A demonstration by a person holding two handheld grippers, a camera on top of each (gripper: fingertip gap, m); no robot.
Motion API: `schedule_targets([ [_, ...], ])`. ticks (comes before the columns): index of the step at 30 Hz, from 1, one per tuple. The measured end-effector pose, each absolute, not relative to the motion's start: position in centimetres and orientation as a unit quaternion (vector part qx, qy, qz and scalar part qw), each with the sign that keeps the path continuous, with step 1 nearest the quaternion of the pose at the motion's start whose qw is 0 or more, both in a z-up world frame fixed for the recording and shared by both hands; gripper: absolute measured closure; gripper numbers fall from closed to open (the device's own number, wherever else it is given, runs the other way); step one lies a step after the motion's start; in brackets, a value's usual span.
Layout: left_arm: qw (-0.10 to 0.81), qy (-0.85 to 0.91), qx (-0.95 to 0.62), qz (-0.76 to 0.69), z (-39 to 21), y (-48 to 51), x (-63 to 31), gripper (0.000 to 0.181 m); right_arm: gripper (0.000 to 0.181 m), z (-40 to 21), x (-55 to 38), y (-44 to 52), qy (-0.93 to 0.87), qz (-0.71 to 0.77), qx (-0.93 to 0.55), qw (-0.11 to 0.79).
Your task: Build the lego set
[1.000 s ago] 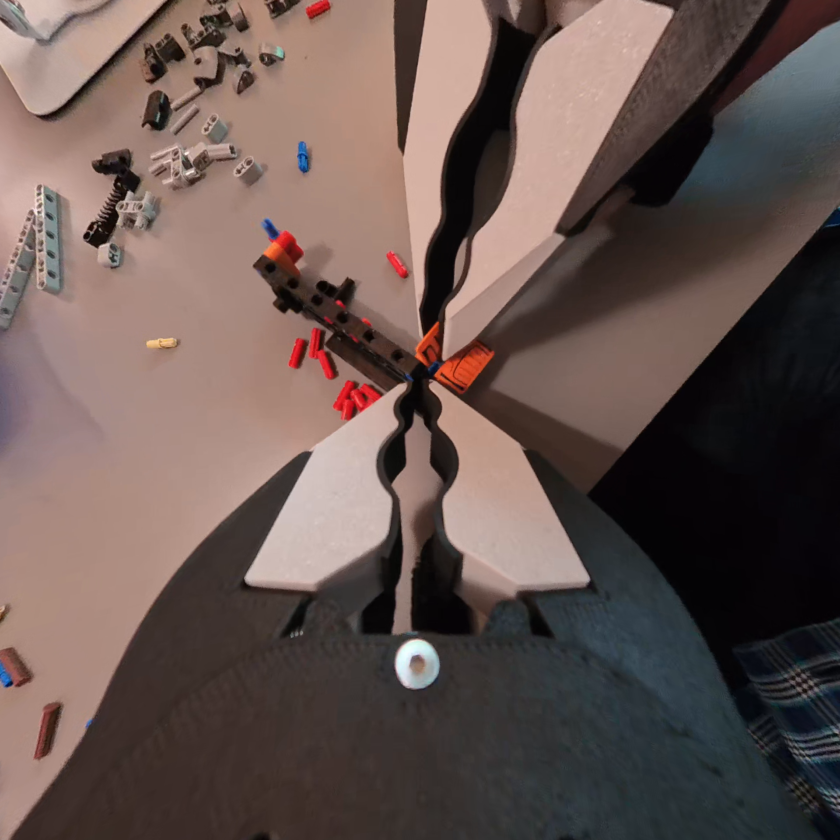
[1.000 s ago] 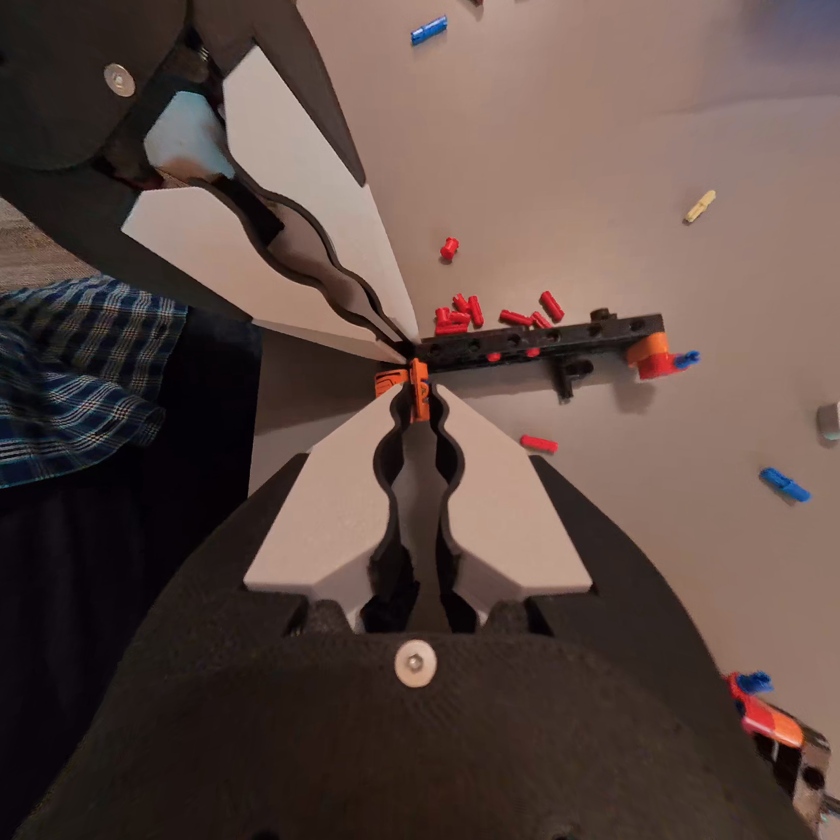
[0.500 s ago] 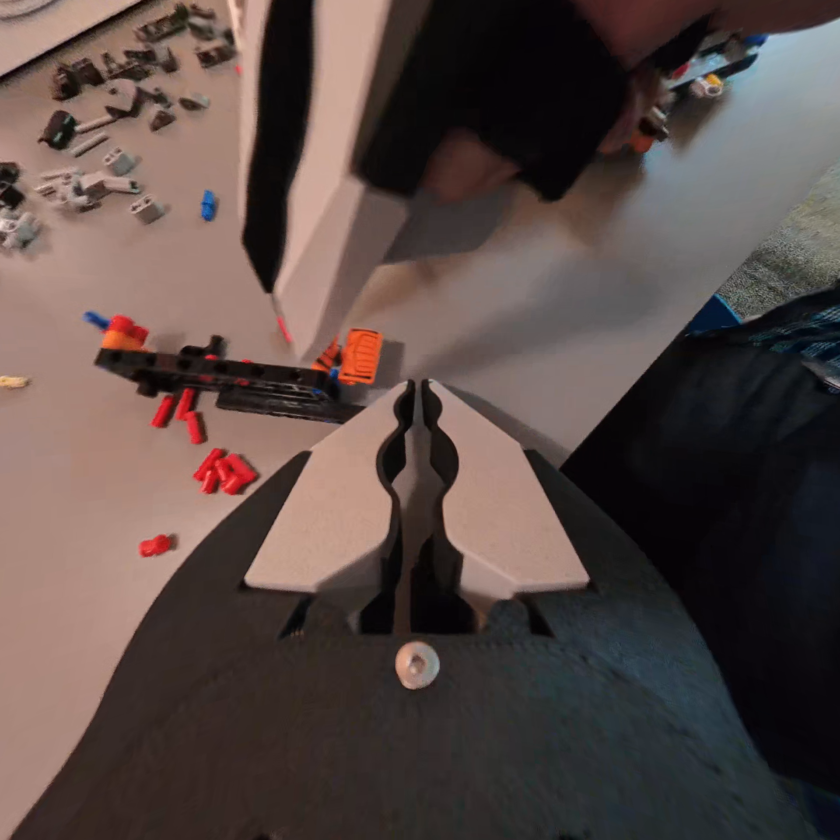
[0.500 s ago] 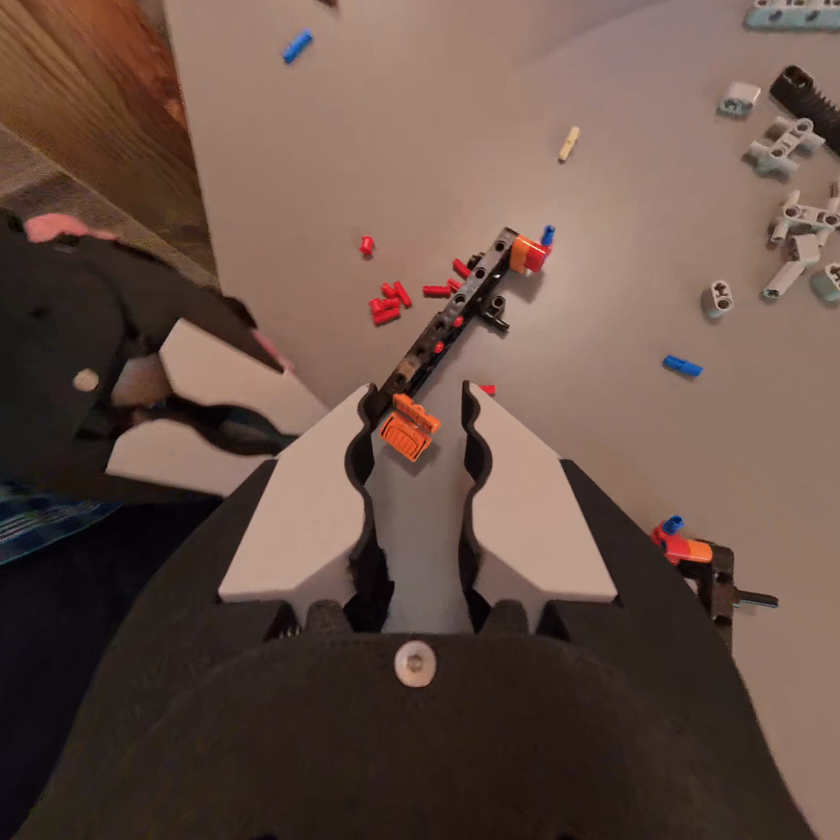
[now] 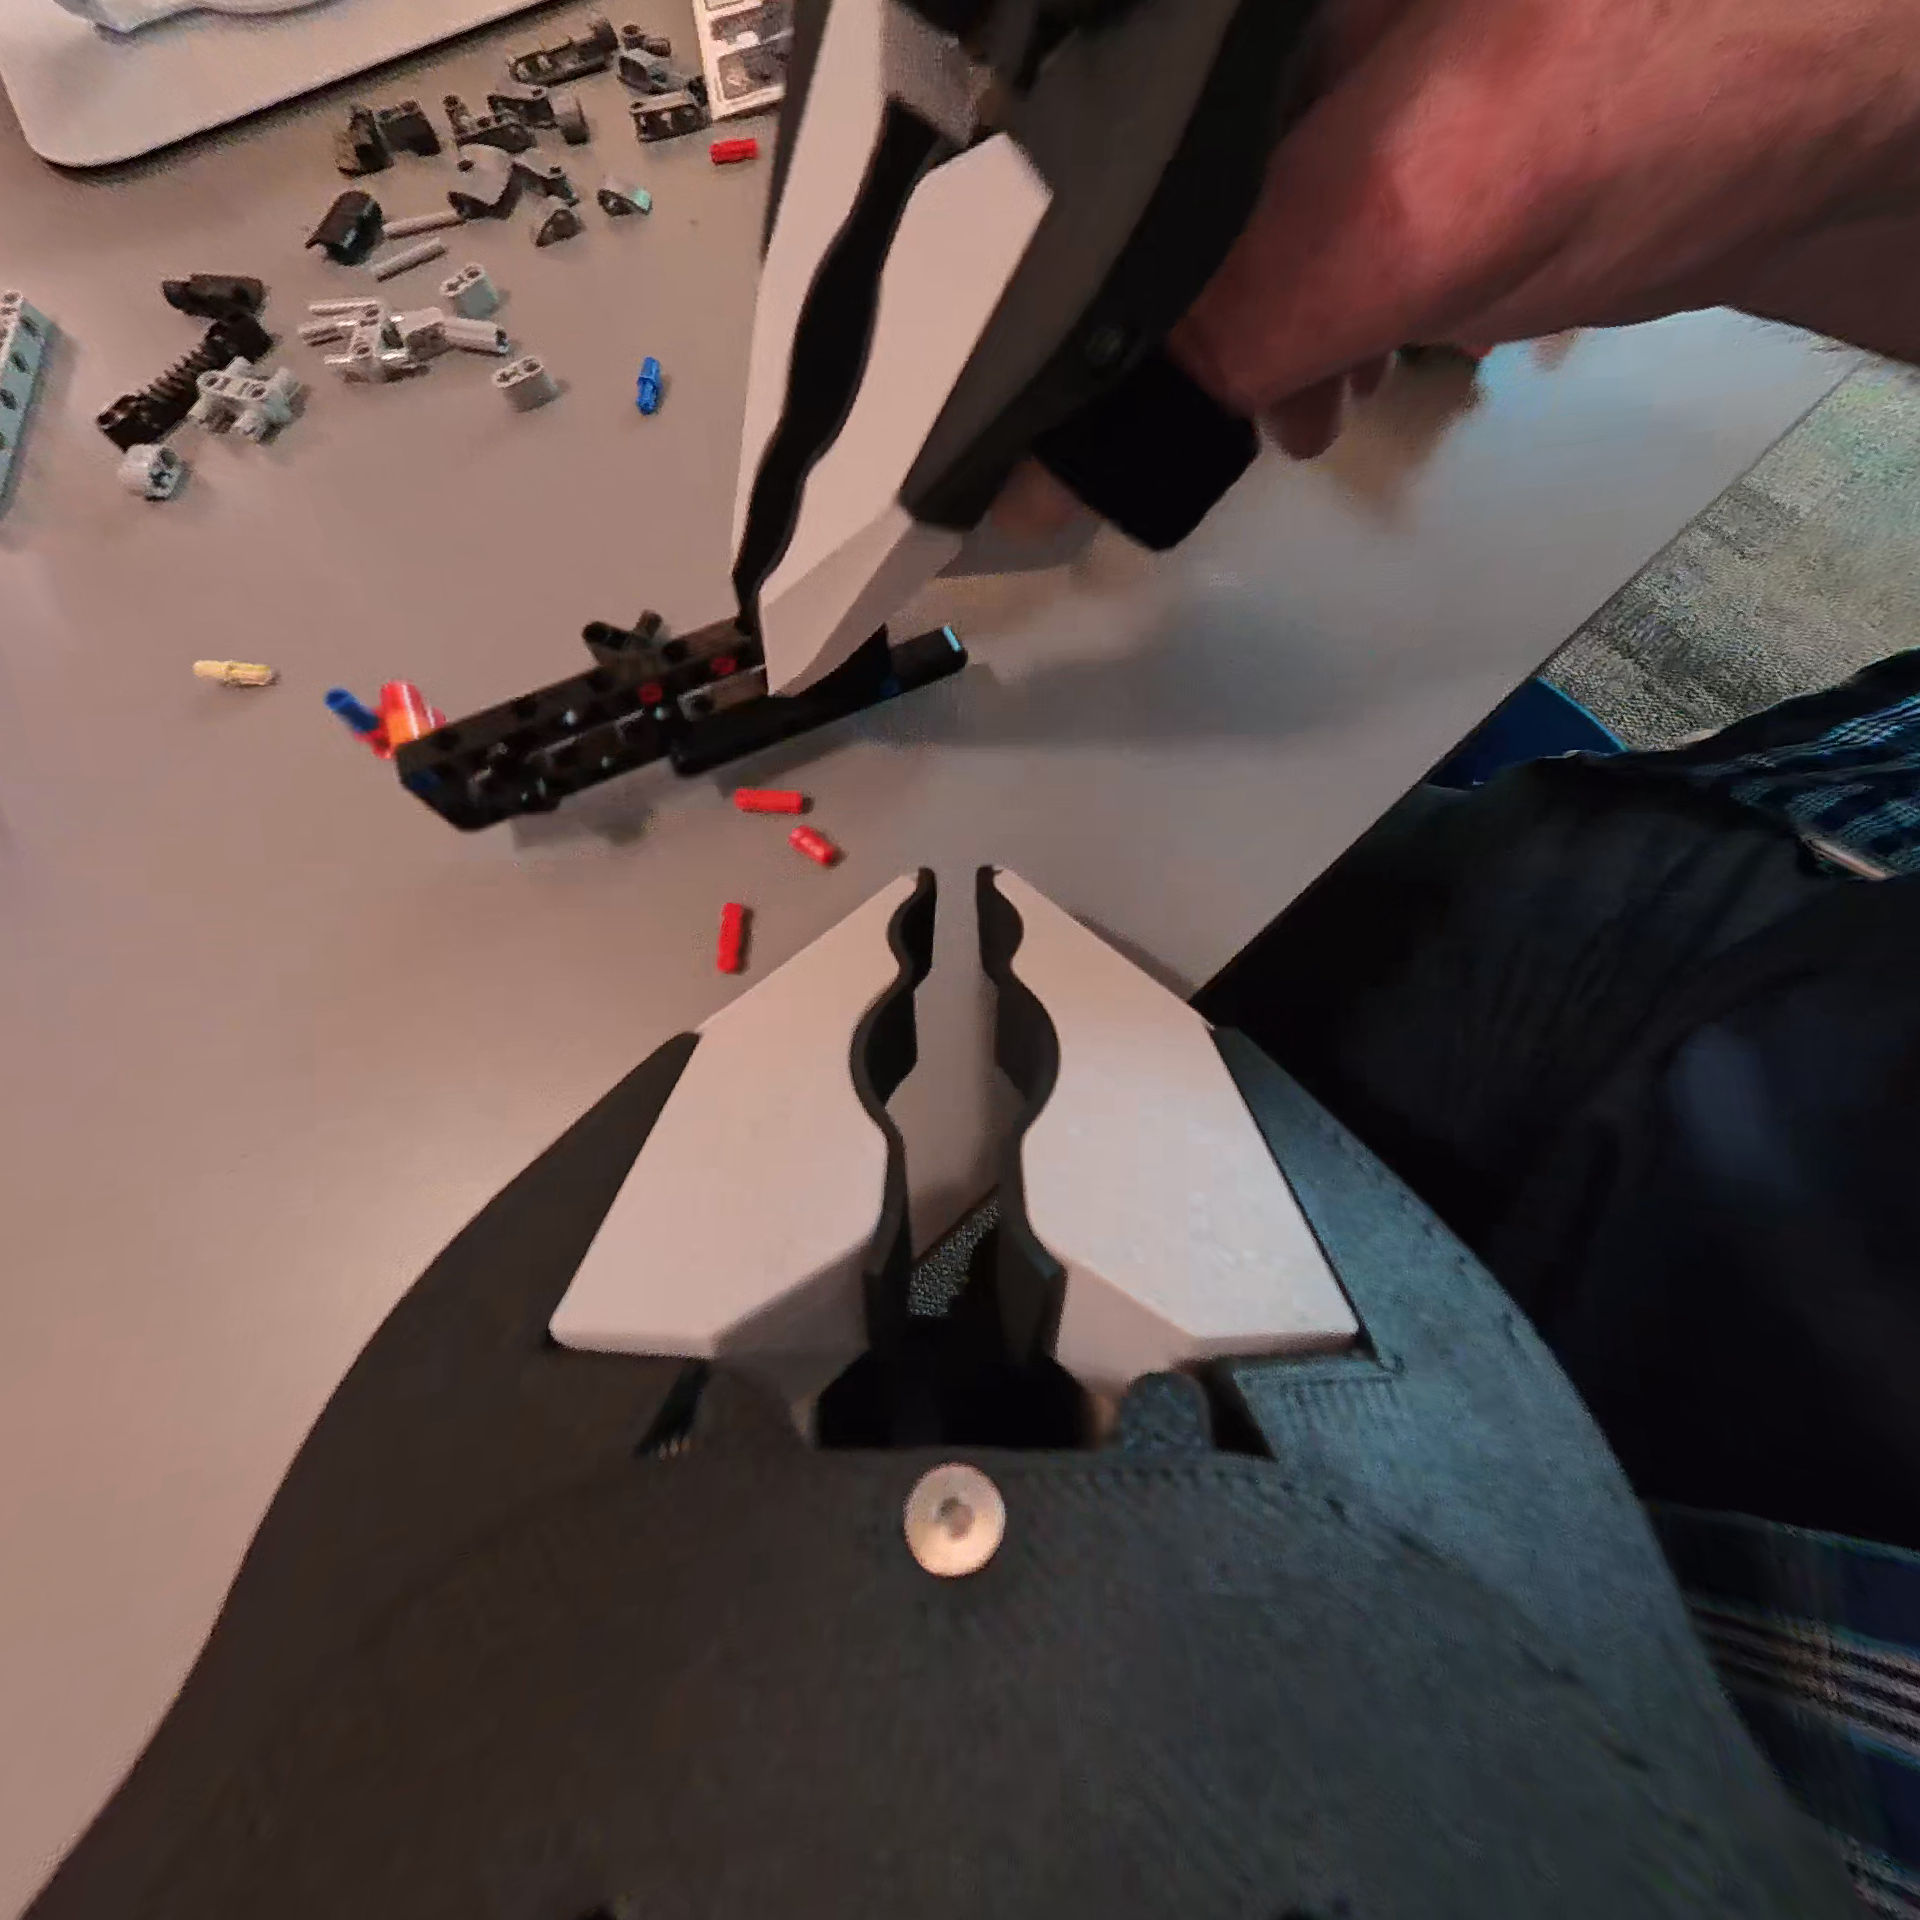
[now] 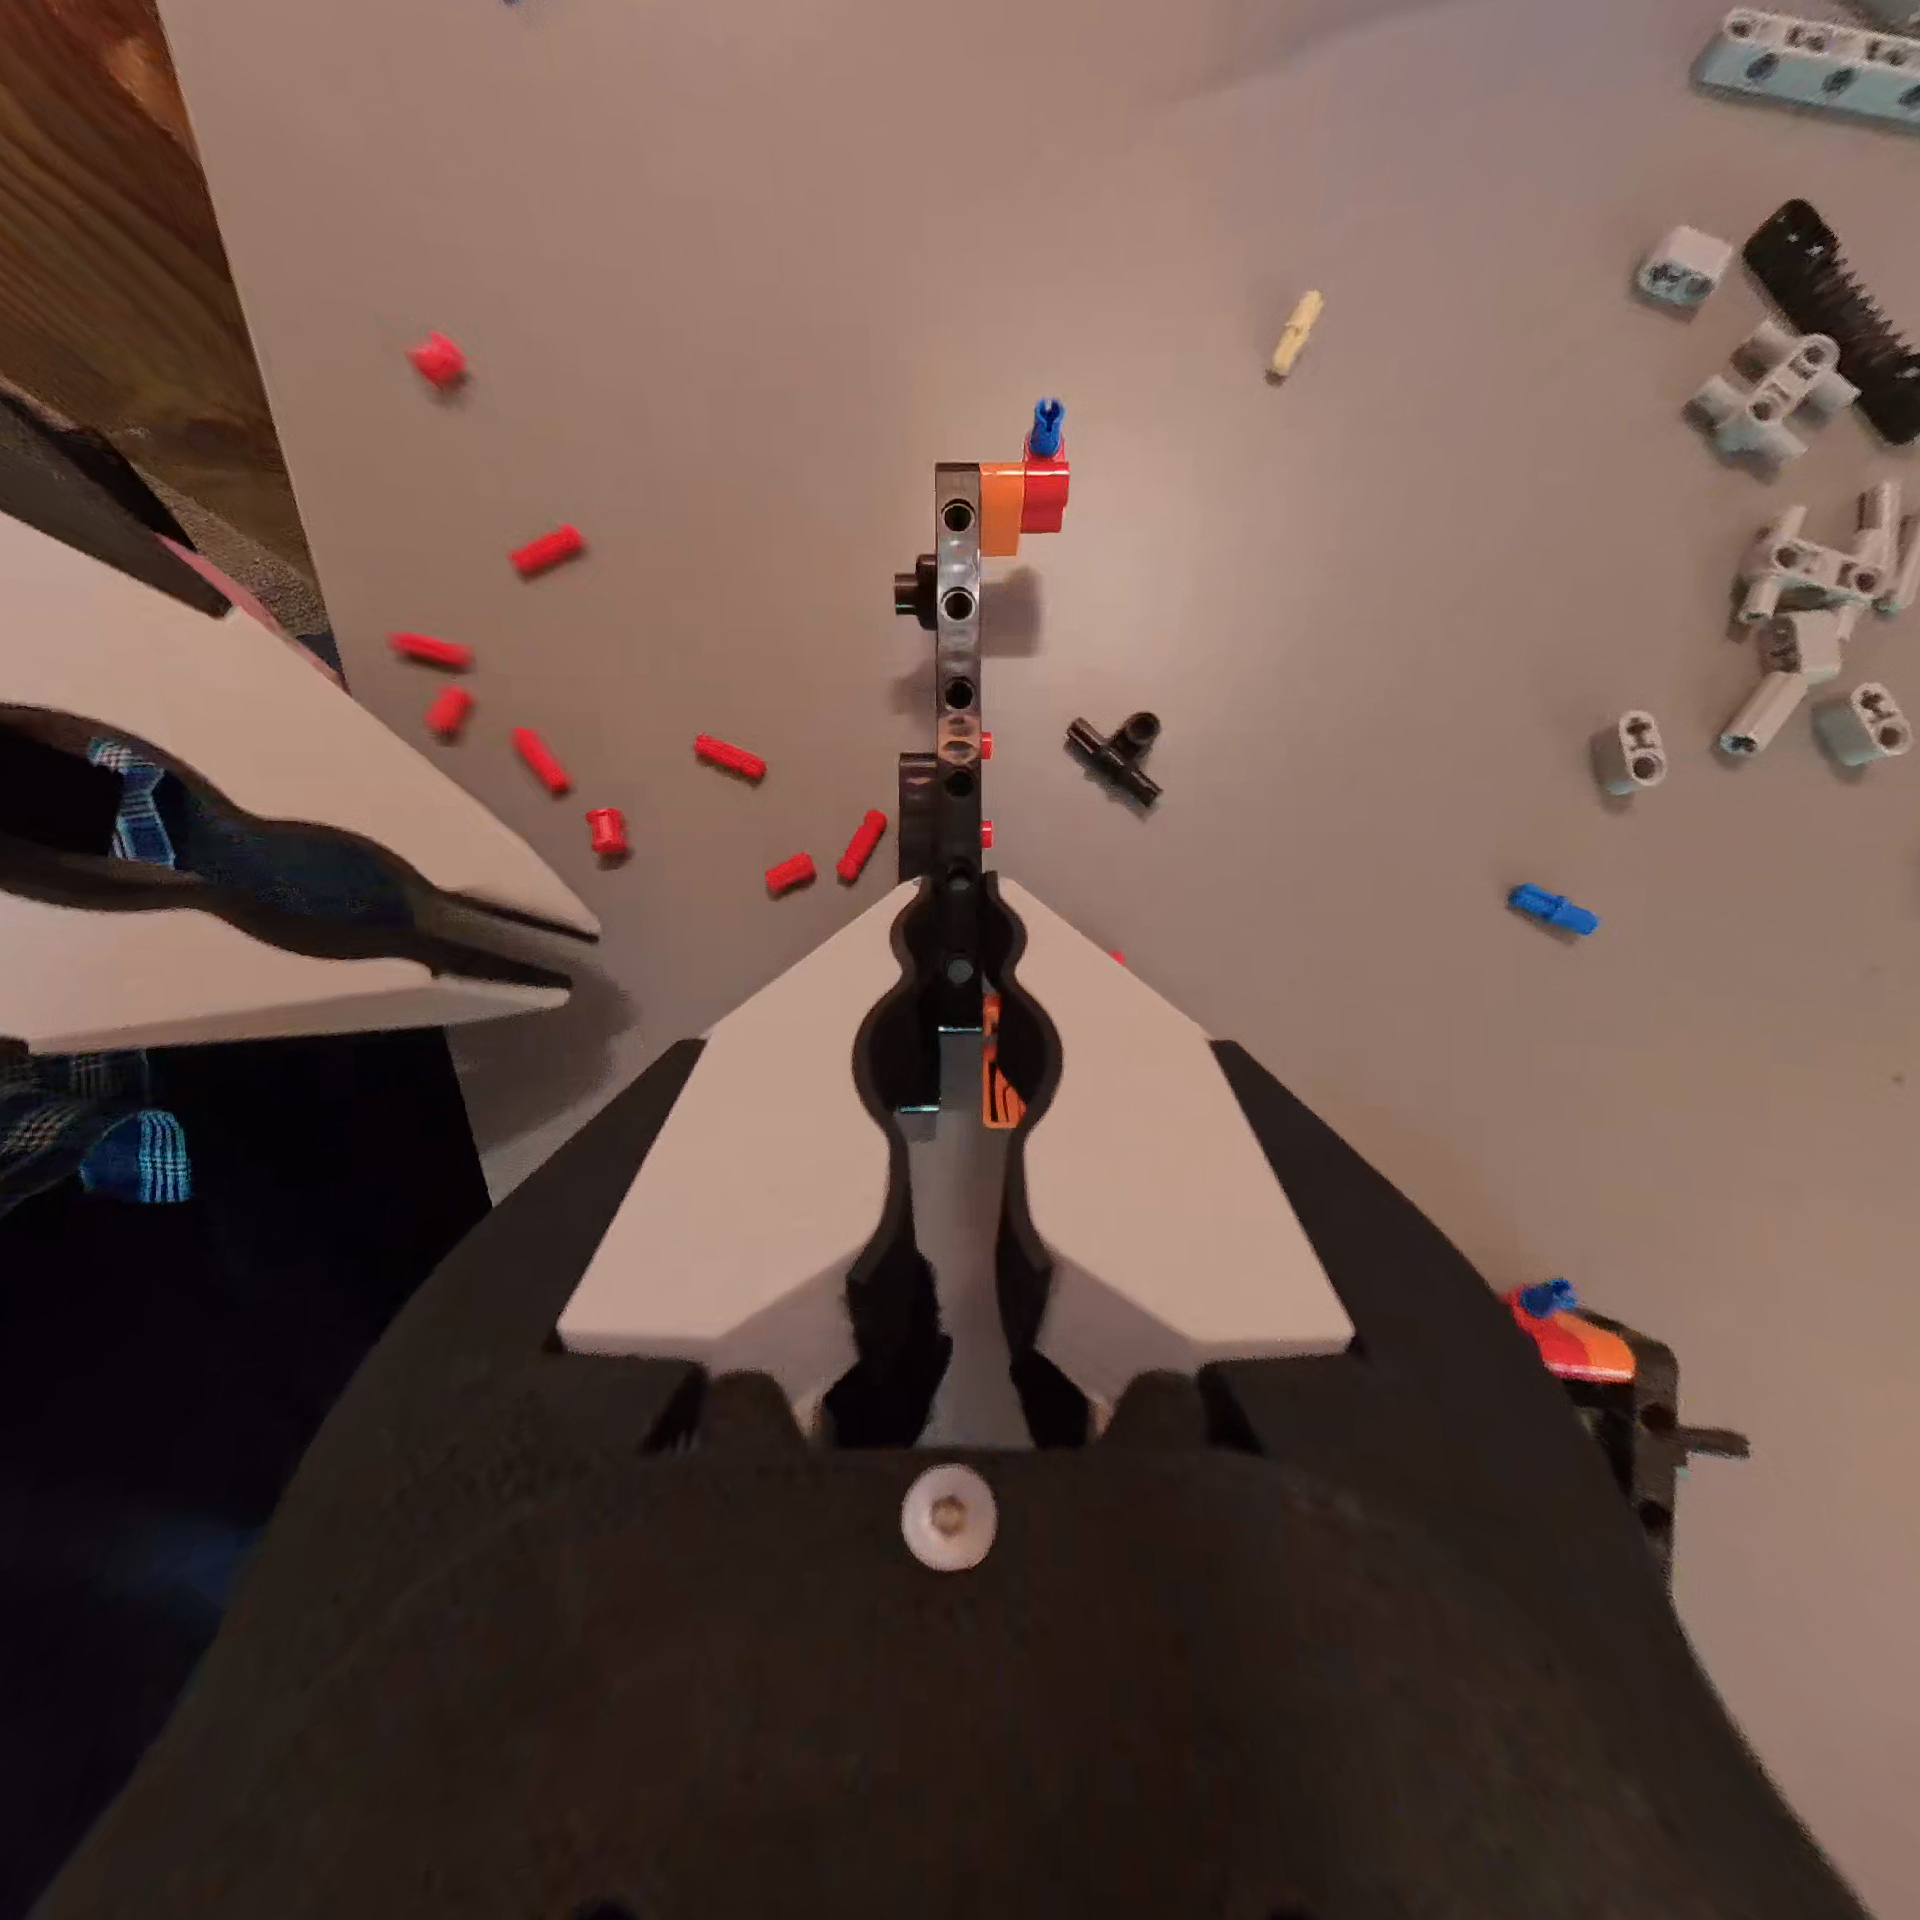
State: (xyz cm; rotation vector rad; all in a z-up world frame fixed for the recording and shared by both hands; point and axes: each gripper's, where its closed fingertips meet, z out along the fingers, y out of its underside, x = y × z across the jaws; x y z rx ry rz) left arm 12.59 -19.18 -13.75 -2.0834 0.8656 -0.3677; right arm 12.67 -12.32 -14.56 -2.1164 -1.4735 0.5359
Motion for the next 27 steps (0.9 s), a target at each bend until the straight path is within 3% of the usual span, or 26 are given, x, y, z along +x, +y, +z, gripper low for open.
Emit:
schedule_targets([
  [1, 0.419, 0.341, -0.829, -0.145, -13.7, -19.0, 12.3, 0.173, 0.177, -14.5, 12.9, -12.2, -0.538, 0.196, -0.781, 0.250],
  [6, 0.436, 0.323, -0.834, -0.099, -13.3, -17.8, 9.0, 0.167, 0.177, -13.8, 13.8, -11.7, -0.519, 0.203, -0.786, 0.267],
  [16, 0.518, 0.192, -0.827, -0.109, -5.6, -19.1, -3.0, 0.161, 0.177, -11.2, 15.1, -11.7, -0.513, 0.251, -0.769, 0.288],
  [27, 0.482, 0.209, -0.842, -0.119, -8.7, -19.9, -2.3, 0.149, 0.177, -8.8, 17.9, -12.3, -0.500, 0.265, -0.765, 0.307],
])
